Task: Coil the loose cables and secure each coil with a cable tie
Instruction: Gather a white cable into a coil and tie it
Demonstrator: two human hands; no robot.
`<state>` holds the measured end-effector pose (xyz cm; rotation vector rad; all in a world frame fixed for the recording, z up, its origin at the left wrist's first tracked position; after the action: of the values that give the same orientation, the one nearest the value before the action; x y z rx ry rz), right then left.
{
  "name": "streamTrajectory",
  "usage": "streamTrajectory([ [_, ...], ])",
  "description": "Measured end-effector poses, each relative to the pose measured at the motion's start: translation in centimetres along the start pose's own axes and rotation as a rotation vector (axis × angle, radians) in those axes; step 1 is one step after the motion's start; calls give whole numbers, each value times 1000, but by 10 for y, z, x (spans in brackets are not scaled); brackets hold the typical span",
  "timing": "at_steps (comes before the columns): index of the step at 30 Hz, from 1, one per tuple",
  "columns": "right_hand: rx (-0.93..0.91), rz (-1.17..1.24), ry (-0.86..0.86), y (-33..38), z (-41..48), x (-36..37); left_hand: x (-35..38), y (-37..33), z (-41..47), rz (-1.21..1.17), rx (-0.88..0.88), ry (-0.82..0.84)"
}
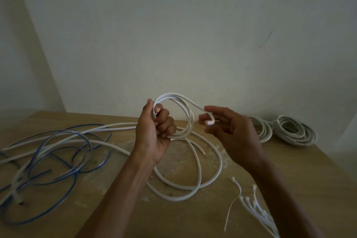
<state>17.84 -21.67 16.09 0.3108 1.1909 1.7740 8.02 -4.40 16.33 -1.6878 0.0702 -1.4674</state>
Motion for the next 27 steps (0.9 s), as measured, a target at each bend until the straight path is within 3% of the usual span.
streamTrajectory([
  [4, -408, -544, -55, -3, -5, 5, 4, 0, -4, -28, -4, 35],
  [10, -576, -763, -17, 9, -16, 44, 21, 17, -15, 234, 96, -43],
  [14, -552, -780, 1, 11, -20, 55, 26, 15, -17, 261, 126, -74],
  [21, -315, -651, 141, -8, -11, 44, 19, 15, -17, 245, 75, -7],
  [23, -307, -504, 62, -9, -10, 39, 14, 13, -14, 200, 20, 53],
  [25, -270, -396, -158, -13, -9, 34, 9, 9, -10, 124, -92, 99],
  [27, -99, -254, -140, -16, -8, 32, 7, 8, -8, 74, -220, 147],
])
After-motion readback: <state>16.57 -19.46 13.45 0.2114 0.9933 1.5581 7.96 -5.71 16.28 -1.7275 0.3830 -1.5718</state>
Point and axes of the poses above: each hand's wrist, its own z-axis towards the middle knuckle, its own x-axis out of the palm, y = z × x, the point moved 1 cm from there along z, towards the middle knuckle, and after that the axes turned 1 degree about -y, right-handed, at the moved point
